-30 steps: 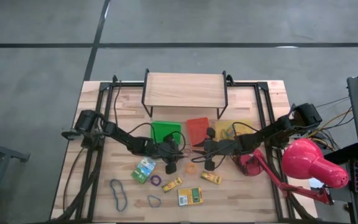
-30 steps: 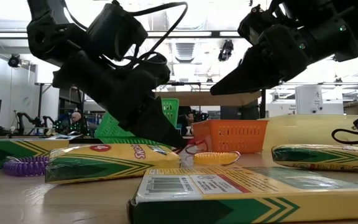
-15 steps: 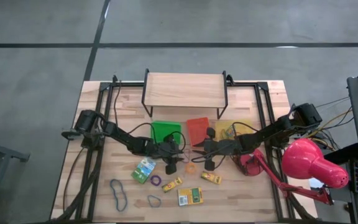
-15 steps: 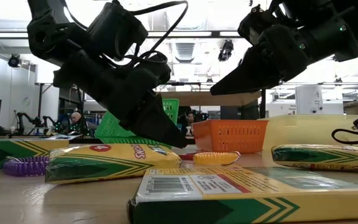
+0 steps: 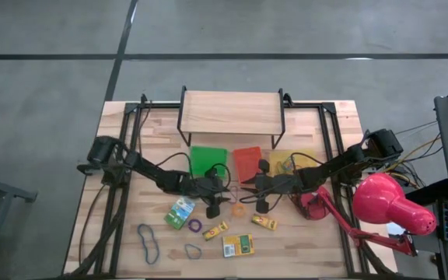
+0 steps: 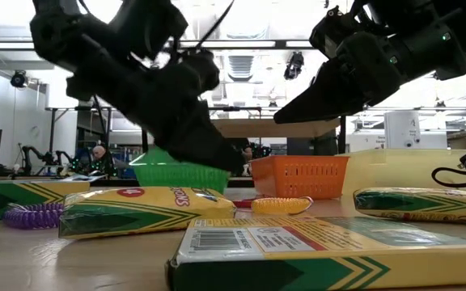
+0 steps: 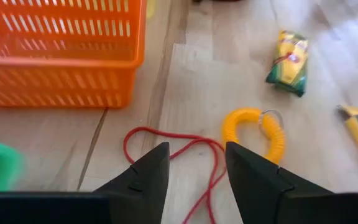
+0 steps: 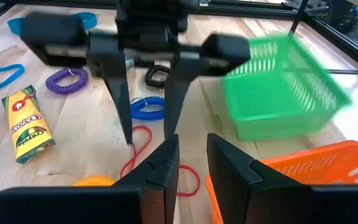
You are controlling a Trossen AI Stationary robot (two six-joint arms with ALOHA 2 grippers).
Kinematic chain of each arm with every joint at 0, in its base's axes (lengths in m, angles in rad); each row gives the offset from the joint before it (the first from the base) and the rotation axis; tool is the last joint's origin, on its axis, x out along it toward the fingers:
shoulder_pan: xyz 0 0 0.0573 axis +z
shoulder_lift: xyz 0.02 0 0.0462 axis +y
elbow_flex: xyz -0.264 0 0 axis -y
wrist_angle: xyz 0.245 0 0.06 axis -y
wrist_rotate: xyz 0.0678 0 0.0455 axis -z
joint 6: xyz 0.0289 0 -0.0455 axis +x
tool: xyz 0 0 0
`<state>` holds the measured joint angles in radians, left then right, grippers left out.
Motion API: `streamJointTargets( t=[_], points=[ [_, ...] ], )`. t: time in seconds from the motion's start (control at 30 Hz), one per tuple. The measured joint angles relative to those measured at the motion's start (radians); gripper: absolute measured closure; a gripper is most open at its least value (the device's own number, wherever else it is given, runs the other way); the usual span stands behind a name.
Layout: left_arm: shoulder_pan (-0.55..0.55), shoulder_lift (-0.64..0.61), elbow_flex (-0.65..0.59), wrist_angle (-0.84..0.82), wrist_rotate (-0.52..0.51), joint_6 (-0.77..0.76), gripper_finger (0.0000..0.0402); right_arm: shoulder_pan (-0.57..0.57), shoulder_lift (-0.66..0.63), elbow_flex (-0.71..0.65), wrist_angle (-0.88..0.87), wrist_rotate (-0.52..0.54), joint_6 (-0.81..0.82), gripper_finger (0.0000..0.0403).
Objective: Pick & Place Office Desk Supplies
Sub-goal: Put the red rubber band into the yellow bin
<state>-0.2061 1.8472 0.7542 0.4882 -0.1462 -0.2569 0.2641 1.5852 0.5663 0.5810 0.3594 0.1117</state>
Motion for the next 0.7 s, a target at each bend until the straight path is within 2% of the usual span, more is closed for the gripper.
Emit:
streamJointTargets(
  t=[0.2,0.43,0.7],
  points=[
    [-0.003,-0.137,-0.001,-0.153,-0.001,0.023,0.0238,0.0,0.0,0.0,0.0,0.0,0.0,0.0322],
    [-0.004,-0.364,-0.008,-0.327,-0.02,0.029,0.0238,0.0,0.0,0.0,0.0,0.0,0.0,0.0313],
    [-0.028,-0.628,-0.023,-0.424,-0.027,0.172,0.0238,0.0,0.0,0.0,0.001,0.0,0.0,0.032]
  ],
)
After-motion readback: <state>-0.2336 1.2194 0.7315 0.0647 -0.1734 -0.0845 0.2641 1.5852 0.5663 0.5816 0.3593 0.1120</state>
